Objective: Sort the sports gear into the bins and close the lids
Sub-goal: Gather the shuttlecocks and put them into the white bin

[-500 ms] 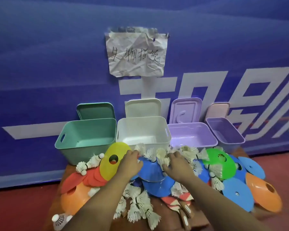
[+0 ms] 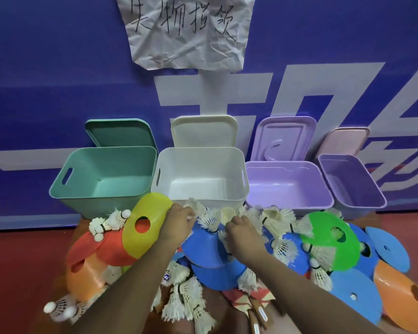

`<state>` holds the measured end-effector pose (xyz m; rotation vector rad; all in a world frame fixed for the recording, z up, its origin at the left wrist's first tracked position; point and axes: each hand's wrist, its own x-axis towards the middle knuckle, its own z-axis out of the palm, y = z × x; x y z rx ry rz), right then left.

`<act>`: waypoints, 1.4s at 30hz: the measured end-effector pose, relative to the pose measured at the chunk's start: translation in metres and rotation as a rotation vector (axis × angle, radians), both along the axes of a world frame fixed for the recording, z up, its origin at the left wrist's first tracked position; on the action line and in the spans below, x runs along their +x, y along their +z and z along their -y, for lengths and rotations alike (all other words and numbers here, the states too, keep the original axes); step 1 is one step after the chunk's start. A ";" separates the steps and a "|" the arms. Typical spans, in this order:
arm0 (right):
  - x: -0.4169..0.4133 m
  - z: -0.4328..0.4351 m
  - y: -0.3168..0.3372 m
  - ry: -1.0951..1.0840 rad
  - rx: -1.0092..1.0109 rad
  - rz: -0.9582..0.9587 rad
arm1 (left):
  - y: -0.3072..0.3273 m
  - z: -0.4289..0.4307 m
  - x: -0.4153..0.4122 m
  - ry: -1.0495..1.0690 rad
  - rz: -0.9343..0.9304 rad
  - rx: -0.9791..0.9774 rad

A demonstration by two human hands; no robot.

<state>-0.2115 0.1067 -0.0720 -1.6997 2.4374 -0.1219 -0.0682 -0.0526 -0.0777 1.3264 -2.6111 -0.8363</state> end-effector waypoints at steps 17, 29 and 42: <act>-0.059 0.049 0.133 -0.115 -0.525 0.905 | 0.069 -0.008 0.019 0.237 -0.482 0.150; -0.022 0.078 0.115 -0.048 -0.507 0.646 | 0.074 0.013 0.007 0.096 -0.564 0.421; 0.014 0.074 0.077 -0.202 -0.448 0.690 | 0.064 0.051 0.034 0.127 -0.732 0.721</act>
